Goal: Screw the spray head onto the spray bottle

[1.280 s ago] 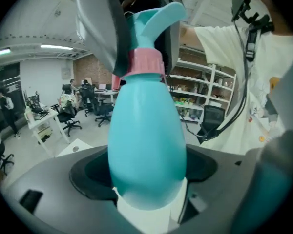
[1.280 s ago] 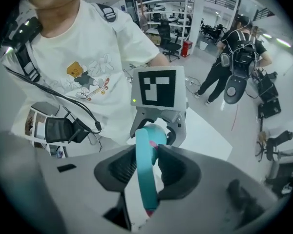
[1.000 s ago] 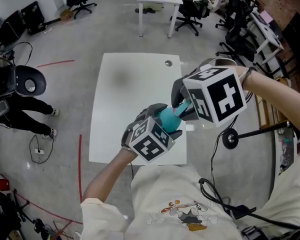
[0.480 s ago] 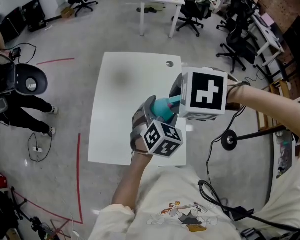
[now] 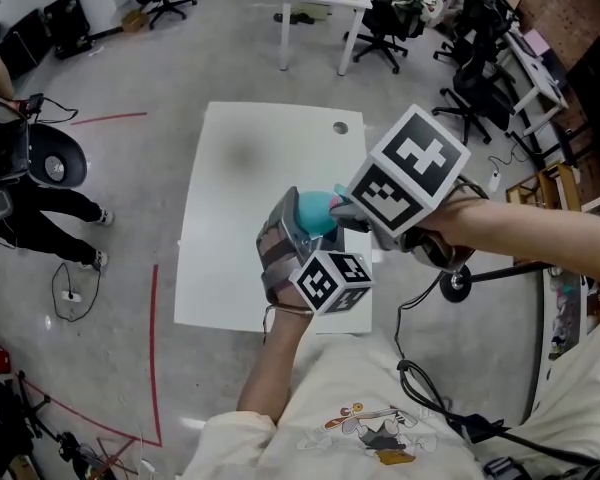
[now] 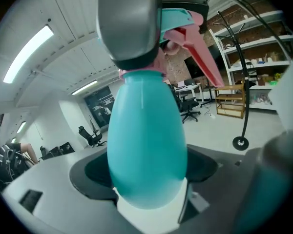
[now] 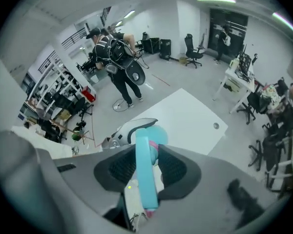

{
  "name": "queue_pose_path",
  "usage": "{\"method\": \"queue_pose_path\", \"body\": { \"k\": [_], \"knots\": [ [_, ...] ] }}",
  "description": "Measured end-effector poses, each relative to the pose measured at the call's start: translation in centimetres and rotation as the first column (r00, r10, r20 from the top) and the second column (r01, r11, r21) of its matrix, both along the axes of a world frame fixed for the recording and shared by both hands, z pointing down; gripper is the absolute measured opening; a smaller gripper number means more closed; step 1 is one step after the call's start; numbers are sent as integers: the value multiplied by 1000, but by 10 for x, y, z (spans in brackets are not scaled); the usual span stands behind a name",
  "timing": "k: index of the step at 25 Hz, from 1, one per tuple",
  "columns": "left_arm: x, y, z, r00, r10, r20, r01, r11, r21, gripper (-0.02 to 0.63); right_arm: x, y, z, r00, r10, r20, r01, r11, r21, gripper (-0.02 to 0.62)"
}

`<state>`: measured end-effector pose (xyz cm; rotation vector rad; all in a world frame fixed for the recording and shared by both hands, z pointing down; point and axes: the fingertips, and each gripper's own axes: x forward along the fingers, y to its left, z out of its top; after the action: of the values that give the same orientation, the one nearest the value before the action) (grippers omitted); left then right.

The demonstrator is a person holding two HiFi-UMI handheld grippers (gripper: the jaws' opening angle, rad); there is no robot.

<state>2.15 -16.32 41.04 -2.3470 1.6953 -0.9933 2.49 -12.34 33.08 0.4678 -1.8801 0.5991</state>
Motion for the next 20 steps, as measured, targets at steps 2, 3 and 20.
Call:
{"method": "queue_pose_path", "body": {
  "k": [2,3,20],
  "knots": [
    [0,0,0,1000,9,-20,-9,1000,-3,411,-2,0,-1,1000,29,9,-28,999,-17,129],
    [-1,-1,0,1000,14,-28,-14,1000,-4,411,-3,-2,-1,999,32,7,-32,999,-18,129],
    [-5,2,23,987,117,-112,-125,990,-67,411,11,0,-35,997,-65,34,66,998,-23,201]
  ]
}}
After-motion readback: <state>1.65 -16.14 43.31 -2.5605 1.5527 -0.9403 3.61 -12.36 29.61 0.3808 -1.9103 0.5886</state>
